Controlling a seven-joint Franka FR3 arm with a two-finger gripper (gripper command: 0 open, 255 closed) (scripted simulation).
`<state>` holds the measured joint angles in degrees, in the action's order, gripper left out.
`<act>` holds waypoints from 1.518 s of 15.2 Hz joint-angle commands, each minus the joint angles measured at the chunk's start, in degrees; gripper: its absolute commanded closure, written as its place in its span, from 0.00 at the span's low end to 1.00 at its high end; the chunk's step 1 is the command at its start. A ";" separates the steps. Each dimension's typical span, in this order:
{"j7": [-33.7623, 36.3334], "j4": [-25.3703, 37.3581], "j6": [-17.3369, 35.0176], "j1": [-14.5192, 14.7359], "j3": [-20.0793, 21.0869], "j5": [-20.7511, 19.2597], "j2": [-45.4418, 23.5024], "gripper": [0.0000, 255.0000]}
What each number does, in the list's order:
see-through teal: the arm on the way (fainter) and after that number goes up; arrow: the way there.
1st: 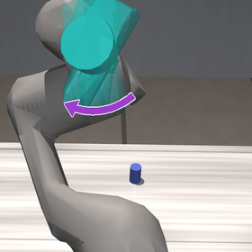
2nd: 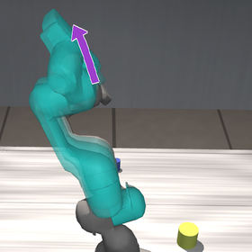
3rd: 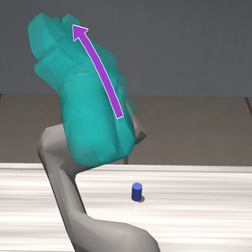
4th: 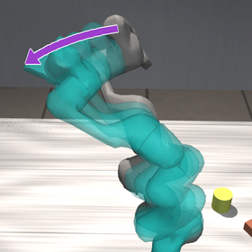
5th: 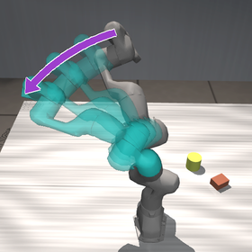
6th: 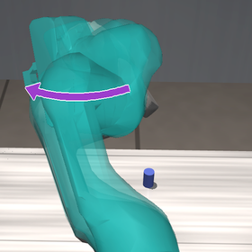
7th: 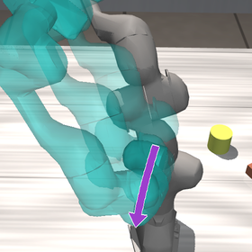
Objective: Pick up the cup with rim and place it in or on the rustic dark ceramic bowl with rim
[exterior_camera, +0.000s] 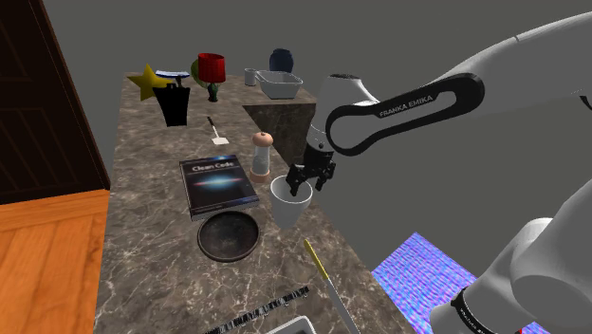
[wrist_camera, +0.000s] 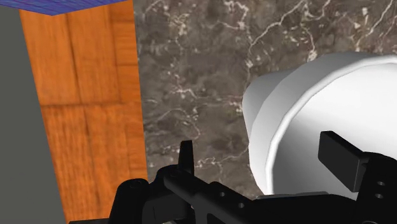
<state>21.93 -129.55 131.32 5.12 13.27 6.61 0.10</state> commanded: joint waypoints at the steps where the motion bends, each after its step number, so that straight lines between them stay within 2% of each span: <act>1: 0.00 0.00 0.00 0.00 0.00 0.00 0.00 1.00; 10: 0.00 0.00 0.01 0.00 0.00 0.00 -0.01 1.00; 23: 0.17 5.29 -9.99 -0.19 -0.31 0.47 4.78 1.00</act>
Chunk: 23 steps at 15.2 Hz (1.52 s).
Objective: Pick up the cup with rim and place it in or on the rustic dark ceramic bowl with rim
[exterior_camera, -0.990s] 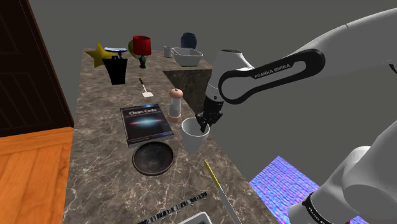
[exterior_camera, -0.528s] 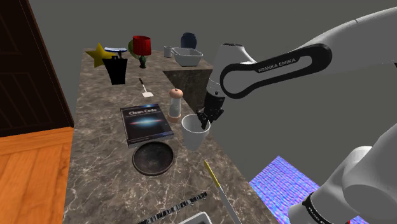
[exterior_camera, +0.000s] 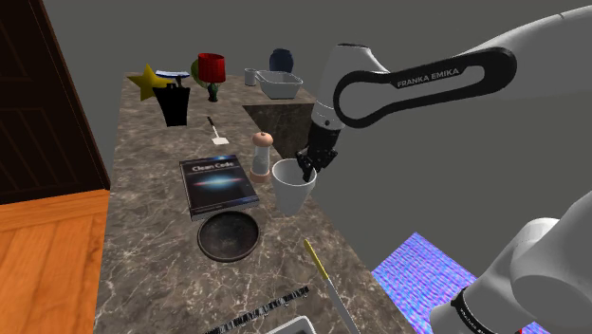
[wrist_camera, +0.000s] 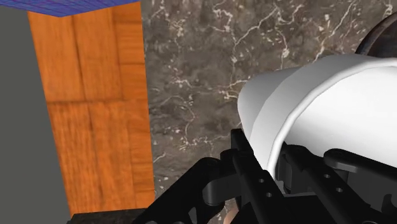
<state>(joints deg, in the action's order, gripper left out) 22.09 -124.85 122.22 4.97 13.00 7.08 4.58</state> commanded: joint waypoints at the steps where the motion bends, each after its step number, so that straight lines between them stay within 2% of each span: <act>1: 0.04 1.09 -1.66 -0.04 -0.07 0.02 0.57 1.00; 16: 0.64 9.67 -12.86 -0.26 -0.48 0.00 3.24 1.00; 23: 10.76 20.55 -15.95 3.67 4.67 -2.05 -3.85 1.00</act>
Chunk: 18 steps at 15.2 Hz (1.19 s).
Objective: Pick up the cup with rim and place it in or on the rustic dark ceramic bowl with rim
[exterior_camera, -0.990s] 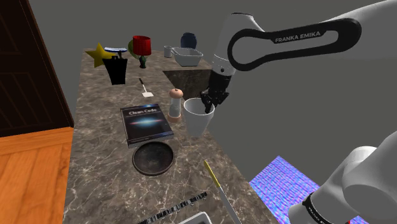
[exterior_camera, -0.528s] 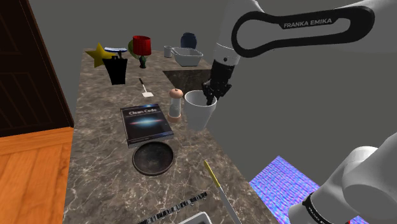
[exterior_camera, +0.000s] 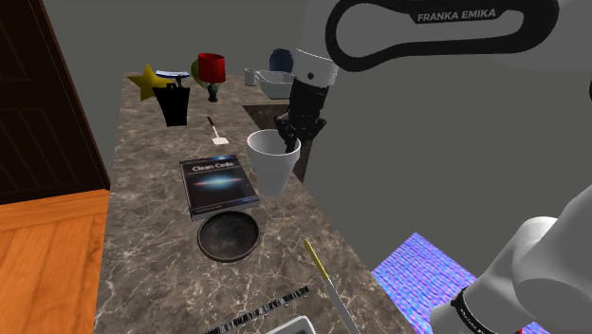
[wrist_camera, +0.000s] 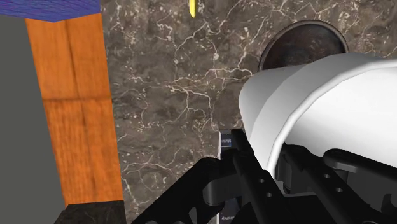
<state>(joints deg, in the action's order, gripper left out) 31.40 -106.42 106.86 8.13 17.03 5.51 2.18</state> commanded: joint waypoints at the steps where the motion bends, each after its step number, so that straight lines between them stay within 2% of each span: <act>1: 2.91 3.98 -1.14 1.14 1.31 -0.96 -2.71 1.00; 7: 10.77 15.75 -4.88 5.25 4.44 -4.43 -10.72 1.00; 18: 10.35 7.47 3.53 5.15 4.29 -4.41 -10.88 1.00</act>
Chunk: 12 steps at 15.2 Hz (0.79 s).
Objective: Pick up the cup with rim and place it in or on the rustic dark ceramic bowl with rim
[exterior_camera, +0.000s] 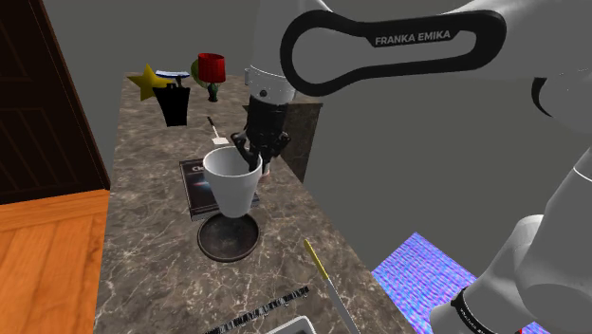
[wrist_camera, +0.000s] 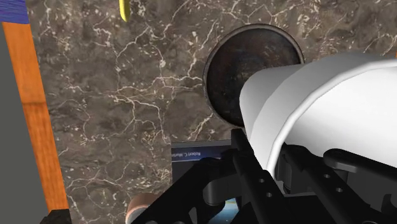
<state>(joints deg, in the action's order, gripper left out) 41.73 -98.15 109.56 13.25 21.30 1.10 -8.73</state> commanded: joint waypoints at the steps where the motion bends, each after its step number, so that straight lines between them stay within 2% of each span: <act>1: 0.01 -1.45 1.58 0.03 0.01 -0.03 -0.06 1.00; 9: 0.01 -6.64 8.09 0.12 -0.10 -0.52 -1.48 1.00; 12: 0.01 -6.64 8.09 0.13 -0.10 -0.52 -1.48 1.00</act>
<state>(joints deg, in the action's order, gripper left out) 41.72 -104.69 117.49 13.36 21.19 0.59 -10.21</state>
